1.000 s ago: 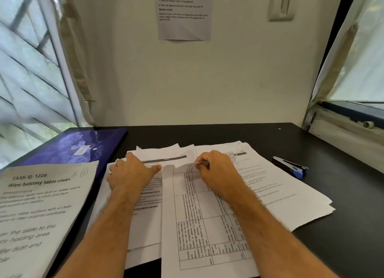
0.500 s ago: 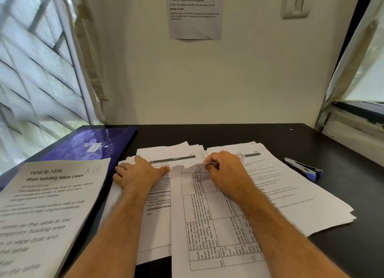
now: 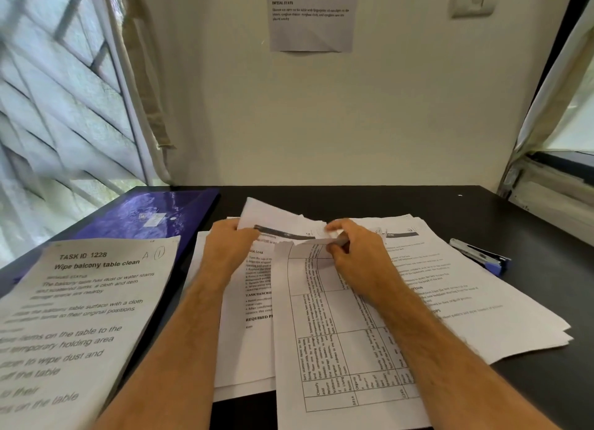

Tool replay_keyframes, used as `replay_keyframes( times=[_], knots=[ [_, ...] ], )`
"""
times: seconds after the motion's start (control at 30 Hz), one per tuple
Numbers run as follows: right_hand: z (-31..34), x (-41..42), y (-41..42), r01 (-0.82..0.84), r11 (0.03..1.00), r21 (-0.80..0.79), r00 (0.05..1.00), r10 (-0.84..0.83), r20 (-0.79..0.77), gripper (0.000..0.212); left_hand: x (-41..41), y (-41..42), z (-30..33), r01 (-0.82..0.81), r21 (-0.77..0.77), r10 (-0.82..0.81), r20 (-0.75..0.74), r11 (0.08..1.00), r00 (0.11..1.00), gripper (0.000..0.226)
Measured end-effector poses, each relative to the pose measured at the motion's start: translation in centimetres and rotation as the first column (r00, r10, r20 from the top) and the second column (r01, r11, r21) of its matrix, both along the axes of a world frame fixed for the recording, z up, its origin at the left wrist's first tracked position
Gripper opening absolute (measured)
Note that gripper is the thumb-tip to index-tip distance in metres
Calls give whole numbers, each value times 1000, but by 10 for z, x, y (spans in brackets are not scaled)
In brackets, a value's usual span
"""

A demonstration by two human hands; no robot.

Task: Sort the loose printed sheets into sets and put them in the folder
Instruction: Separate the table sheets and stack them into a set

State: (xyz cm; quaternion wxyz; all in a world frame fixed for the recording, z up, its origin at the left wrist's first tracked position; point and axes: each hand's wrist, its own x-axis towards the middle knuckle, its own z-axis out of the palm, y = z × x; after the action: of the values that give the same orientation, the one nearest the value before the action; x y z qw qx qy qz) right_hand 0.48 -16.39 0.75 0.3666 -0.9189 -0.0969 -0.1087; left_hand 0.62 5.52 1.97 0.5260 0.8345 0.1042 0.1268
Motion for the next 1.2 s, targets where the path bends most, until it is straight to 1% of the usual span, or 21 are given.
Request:
replay_keyframes(
  times=[0.07,0.1,0.13,0.17,0.23,0.27,0.3,0.33,0.37,0.4,0.43,0.47,0.5,0.6,0.67,0.7,0.77,1.0,1.1,1.13,1.2],
  knots=[
    [1,-2,1,-12,999,34,1000,11,19,54,-7,-1,9,232,-89,-232,8,969,973,13],
    [2,-4,2,-17,998,54,1000,16,26,64,-10,-3,13,341,-113,-342,8,933,940,19],
    [3,-5,2,-28,997,72,999,25,37,68,-12,-4,14,434,-108,-437,-4,895,900,30],
    [2,-5,2,-45,996,75,998,40,56,65,-13,-6,14,501,-88,-504,-25,861,863,40],
    [1,-4,2,-74,997,14,995,73,71,41,-13,-9,11,535,-18,-536,-49,844,843,57],
    [0,-2,1,-71,997,-30,996,72,53,30,-13,-10,9,515,-4,-514,-48,857,856,63],
    [-1,-1,1,-58,997,-56,998,60,32,24,-12,-12,7,479,-5,-479,-32,878,877,64],
    [-2,0,0,-48,997,-59,999,49,17,21,-10,-13,6,425,19,-425,-3,905,905,58],
    [-2,1,0,-50,998,-42,999,50,14,20,-7,-13,4,344,95,-348,41,934,936,47],
    [-2,1,-1,-58,998,-17,998,59,16,19,-1,-10,0,232,243,-254,62,942,965,32],
    [-2,1,-2,-68,998,3,998,68,18,18,3,-7,-3,135,385,-171,63,913,983,24],
    [-3,2,-3,-75,997,8,997,74,15,18,7,-3,-7,79,483,-117,49,872,992,26],
    [-3,2,-4,-78,997,5,997,78,12,19,11,0,-12,66,536,-90,18,842,996,32],
    [-5,3,-4,-78,997,5,997,78,-4,19,18,5,-20,93,637,-29,-110,765,993,58],
    [-5,2,-3,-79,997,15,997,79,-8,19,19,8,-23,89,660,52,-191,746,980,80],
    [-4,2,-4,-79,997,18,997,79,-6,19,18,9,-23,92,661,90,-236,745,968,87],
    [-4,1,-4,-81,997,8,997,81,3,20,16,9,-23,114,652,133,-317,749,939,94],
    [-3,-1,-3,-84,996,-23,996,84,14,20,13,8,-19,23,635,295,-391,773,872,123],
    [-3,0,-2,-67,997,-50,997,68,29,20,11,9,-19,-52,652,353,-341,756,871,130],
    [-3,0,-1,-61,997,-55,997,63,36,20,9,9,-17,-85,666,372,-303,741,877,127],
    [-3,0,-1,-56,996,-68,997,59,42,20,6,6,-13,-174,675,387,-179,717,905,114]
  ],
)
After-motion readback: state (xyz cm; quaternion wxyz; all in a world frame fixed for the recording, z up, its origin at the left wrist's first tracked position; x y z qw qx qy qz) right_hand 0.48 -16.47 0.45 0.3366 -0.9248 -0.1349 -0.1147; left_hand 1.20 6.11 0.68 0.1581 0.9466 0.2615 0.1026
